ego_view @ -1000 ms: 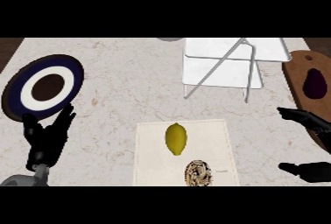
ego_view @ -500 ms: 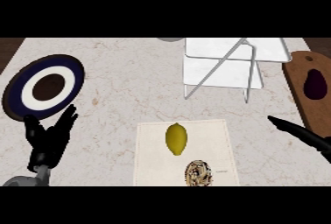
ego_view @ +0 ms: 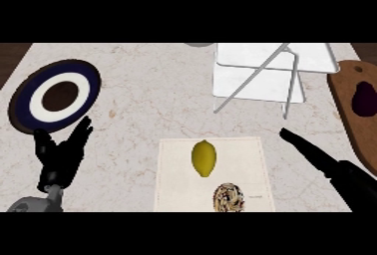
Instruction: Pick the cupcake from the placemat and place it in the tiered shelf
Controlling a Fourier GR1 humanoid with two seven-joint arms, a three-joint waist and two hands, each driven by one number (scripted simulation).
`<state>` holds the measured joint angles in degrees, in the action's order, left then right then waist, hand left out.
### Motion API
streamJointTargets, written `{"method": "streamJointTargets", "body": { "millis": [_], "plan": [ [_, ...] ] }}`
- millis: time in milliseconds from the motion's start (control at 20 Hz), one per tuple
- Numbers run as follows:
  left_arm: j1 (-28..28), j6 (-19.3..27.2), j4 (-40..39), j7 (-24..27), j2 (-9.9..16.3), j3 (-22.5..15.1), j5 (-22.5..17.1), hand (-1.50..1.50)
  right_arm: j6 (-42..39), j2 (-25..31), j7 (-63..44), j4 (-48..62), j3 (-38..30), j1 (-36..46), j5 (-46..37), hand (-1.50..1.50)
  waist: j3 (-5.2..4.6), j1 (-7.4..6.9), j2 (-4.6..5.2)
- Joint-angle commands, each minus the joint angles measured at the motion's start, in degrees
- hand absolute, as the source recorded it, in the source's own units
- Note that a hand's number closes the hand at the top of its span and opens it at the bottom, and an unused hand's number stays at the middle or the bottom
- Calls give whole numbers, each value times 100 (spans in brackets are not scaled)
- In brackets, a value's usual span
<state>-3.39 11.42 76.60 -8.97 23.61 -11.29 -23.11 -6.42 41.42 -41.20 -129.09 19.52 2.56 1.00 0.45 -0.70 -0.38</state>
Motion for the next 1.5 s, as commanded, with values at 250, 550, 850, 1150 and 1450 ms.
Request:
{"method": "streamJointTargets", "body": {
  "millis": [250, 550, 850, 1150, 1450],
  "plan": [
    [-149, -145, -391, -211, -225, 106, -32, 0, -28, -1042, -1960, 397, 1690, 1028, -1359, -150, -55, 36, 47],
    [258, 36, 270, -431, -225, 56, 182, 0, -180, -1499, -2261, 802, 2140, 1132, -1998, -150, -47, 29, 28],
    [79, -292, 11, -416, -183, 285, 158, 0, -234, -1687, -2544, 699, 2201, 964, -2457, -150, -48, 79, 30],
    [-138, -176, -97, -506, -328, 444, 274, 0, -242, -2137, -2661, 917, 2666, 732, -3178, -150, -48, 90, 32],
    [48, -448, -278, -286, -351, 508, 379, 0, -138, -2377, -2029, 1784, 2491, 694, -3498, -150, -48, 68, 46]
  ]
}}
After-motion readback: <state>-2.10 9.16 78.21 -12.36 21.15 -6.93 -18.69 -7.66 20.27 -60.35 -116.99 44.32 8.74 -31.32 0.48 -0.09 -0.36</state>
